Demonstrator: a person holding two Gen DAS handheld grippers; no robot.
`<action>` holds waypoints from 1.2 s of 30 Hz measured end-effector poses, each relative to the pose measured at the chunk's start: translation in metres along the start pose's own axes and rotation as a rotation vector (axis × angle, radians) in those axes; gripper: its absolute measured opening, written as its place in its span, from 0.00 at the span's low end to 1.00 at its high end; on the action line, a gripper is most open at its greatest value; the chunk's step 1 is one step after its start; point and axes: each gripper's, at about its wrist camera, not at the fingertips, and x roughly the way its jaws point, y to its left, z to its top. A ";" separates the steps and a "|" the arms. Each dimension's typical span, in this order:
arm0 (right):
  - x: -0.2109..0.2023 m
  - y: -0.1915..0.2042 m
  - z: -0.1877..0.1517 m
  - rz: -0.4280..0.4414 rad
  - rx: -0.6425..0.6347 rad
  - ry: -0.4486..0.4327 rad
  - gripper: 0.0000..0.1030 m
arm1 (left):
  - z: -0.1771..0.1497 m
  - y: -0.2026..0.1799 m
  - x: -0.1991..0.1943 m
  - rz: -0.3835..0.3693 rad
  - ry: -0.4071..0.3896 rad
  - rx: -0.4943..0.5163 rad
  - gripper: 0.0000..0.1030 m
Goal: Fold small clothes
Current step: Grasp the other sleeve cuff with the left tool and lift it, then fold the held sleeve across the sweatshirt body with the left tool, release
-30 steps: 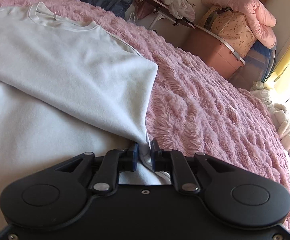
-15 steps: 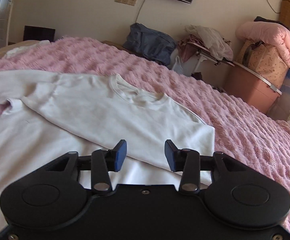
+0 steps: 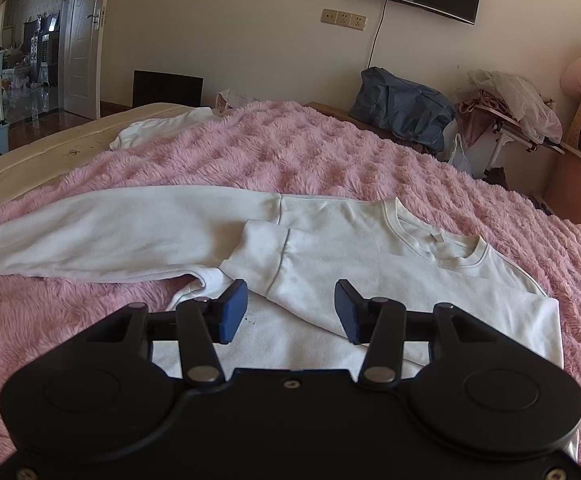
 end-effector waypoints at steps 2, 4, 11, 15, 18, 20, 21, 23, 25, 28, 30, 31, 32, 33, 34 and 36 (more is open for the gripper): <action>0.010 0.005 0.000 -0.001 -0.004 0.018 0.46 | 0.001 0.009 0.008 -0.025 -0.021 -0.046 0.47; 0.022 0.009 -0.002 -0.004 -0.006 0.042 0.46 | 0.003 0.012 0.014 -0.058 -0.048 -0.077 0.43; 0.045 0.020 -0.017 0.013 0.010 0.115 0.46 | 0.001 0.018 0.009 -0.161 -0.150 -0.111 0.04; 0.049 0.024 -0.022 0.018 -0.012 0.128 0.46 | 0.004 0.005 0.000 -0.160 -0.187 -0.068 0.03; 0.047 0.021 -0.024 0.013 -0.013 0.122 0.46 | 0.007 -0.008 -0.008 -0.185 -0.204 -0.048 0.03; 0.043 0.016 -0.025 0.009 -0.002 0.119 0.46 | 0.010 -0.020 -0.014 -0.213 -0.216 -0.030 0.03; 0.041 0.013 -0.025 0.009 0.004 0.118 0.46 | 0.012 -0.027 -0.017 -0.228 -0.220 -0.023 0.03; 0.036 0.006 -0.027 0.006 0.015 0.115 0.46 | 0.015 -0.045 -0.025 -0.267 -0.235 -0.002 0.03; 0.030 -0.001 -0.029 0.000 0.024 0.110 0.47 | 0.019 -0.069 -0.030 -0.314 -0.241 0.022 0.03; 0.019 -0.013 -0.032 -0.004 0.041 0.101 0.48 | 0.022 -0.111 -0.038 -0.384 -0.250 0.074 0.03; 0.012 -0.022 -0.035 -0.009 0.049 0.095 0.48 | 0.021 -0.143 -0.042 -0.439 -0.248 0.115 0.03; 0.008 -0.027 -0.037 -0.013 0.054 0.094 0.48 | 0.020 -0.156 -0.043 -0.457 -0.245 0.132 0.03; 0.006 -0.032 -0.039 -0.017 0.061 0.094 0.48 | 0.016 -0.173 -0.044 -0.481 -0.241 0.150 0.03; 0.003 -0.039 -0.041 -0.023 0.071 0.094 0.48 | 0.012 -0.190 -0.044 -0.508 -0.232 0.171 0.03; 0.001 -0.045 -0.043 -0.029 0.081 0.095 0.48 | 0.005 -0.210 -0.044 -0.535 -0.220 0.198 0.03; -0.004 -0.059 -0.048 -0.044 0.106 0.092 0.48 | -0.007 -0.239 -0.043 -0.568 -0.204 0.235 0.03</action>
